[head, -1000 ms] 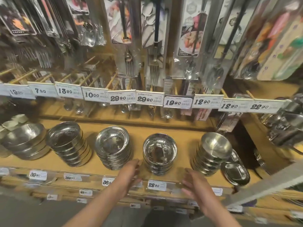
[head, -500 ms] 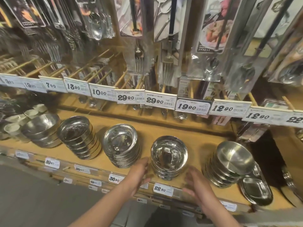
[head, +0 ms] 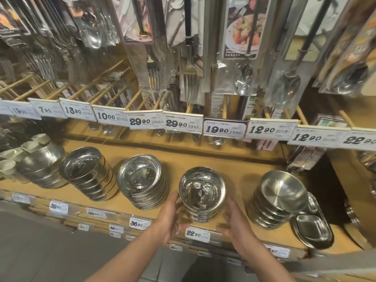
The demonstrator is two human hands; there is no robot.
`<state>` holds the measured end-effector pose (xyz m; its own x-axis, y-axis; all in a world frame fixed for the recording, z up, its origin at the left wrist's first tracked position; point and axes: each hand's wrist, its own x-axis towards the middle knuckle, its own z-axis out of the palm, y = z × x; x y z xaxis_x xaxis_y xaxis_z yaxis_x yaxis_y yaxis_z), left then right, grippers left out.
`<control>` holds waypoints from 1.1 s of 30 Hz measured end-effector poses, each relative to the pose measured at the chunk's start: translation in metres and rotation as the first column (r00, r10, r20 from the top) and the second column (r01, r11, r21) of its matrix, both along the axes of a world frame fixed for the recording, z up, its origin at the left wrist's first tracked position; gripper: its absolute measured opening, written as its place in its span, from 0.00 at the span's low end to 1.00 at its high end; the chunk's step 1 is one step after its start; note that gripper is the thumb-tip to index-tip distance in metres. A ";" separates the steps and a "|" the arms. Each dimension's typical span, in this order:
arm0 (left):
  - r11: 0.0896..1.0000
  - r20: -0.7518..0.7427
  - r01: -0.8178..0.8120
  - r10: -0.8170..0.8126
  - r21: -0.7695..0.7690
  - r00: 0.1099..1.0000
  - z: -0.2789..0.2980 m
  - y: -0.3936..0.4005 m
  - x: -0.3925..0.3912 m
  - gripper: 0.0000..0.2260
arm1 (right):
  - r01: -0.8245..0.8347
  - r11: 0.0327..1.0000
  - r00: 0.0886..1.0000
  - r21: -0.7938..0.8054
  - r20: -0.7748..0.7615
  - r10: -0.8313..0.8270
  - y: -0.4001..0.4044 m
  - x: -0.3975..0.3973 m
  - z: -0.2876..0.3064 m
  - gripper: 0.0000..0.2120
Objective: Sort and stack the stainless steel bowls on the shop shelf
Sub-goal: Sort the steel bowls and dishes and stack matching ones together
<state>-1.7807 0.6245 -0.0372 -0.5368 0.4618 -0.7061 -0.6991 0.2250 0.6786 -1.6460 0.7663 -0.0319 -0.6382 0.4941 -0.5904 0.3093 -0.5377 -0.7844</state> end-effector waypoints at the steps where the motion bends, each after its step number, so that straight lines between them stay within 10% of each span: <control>1: 1.000 0.004 -0.002 0.002 0.007 1.000 0.001 0.001 0.001 0.22 | -0.008 1.000 1.000 0.003 -0.002 0.008 0.000 -0.003 0.001 0.24; 19: 0.998 -0.105 0.064 -0.065 -0.006 0.992 -0.004 0.017 -0.015 0.24 | -0.112 0.989 0.994 0.099 0.016 0.111 0.025 -0.036 -0.016 0.16; 33: 0.995 -0.092 0.061 -0.053 0.083 0.994 0.012 -0.083 0.025 0.33 | -0.126 0.985 0.992 -0.117 -0.009 0.126 -0.055 -0.006 0.000 0.35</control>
<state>-1.7562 0.5419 -0.0255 -0.5673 0.5499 -0.6130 -0.6221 0.2016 0.7566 -1.6523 0.7112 -0.0324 -0.6921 0.3373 -0.6382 0.3791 -0.5826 -0.7190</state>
